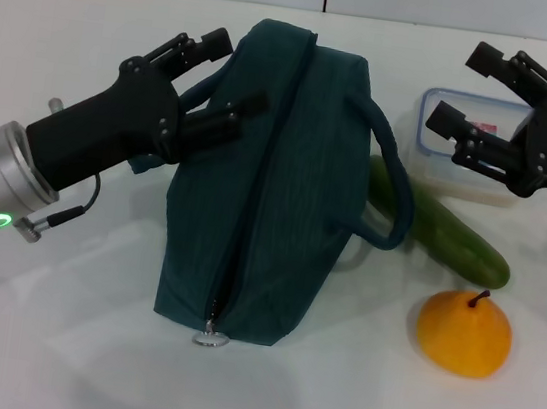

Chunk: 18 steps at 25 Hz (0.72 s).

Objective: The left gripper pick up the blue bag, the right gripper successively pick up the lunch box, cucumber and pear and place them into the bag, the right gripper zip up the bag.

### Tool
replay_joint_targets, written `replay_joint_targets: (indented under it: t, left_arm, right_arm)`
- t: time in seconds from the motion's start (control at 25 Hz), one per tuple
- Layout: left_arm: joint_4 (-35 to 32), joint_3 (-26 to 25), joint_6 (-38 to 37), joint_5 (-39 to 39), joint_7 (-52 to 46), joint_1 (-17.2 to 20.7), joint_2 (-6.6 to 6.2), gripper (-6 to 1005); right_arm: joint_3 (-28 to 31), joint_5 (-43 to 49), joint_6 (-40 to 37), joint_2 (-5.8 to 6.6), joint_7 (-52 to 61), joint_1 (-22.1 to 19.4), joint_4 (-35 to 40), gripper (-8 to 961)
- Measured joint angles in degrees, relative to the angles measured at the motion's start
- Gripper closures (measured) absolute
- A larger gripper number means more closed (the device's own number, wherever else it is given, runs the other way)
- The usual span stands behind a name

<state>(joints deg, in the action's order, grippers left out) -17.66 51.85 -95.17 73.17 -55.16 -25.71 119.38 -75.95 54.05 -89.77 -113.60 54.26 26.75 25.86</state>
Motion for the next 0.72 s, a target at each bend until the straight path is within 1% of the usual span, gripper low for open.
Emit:
replay_joint_targets:
  t: [0.36,0.52,0.64,0.72]
  left_arm:
    - [-0.4,0.0,0.3,0.1,-0.1,0.1,0.03,111]
    - [-1.9,0.0,0.6,0.5,-2.5,0.1,-0.09,111]
    - [-8.6,-0.1,2.7,4.8,-10.3,0.9,-0.27,111]
    - [-15.1,-0.2,4.3,9.2,-18.0,1.9,-0.21,111]
  right_arm:
    - [0.1,0.0,0.1,-0.21,-0.6,0.0,0.0,94]
    - [0.1,0.0,0.1,-0.22,-0.7,0.0,0.0,99]
    - [0.1,0.0,0.1,-0.22,-0.7,-0.1,0.0,102]
    - [0.1,0.0,0.1,-0.20,-0.7,-0.1,0.0,104]
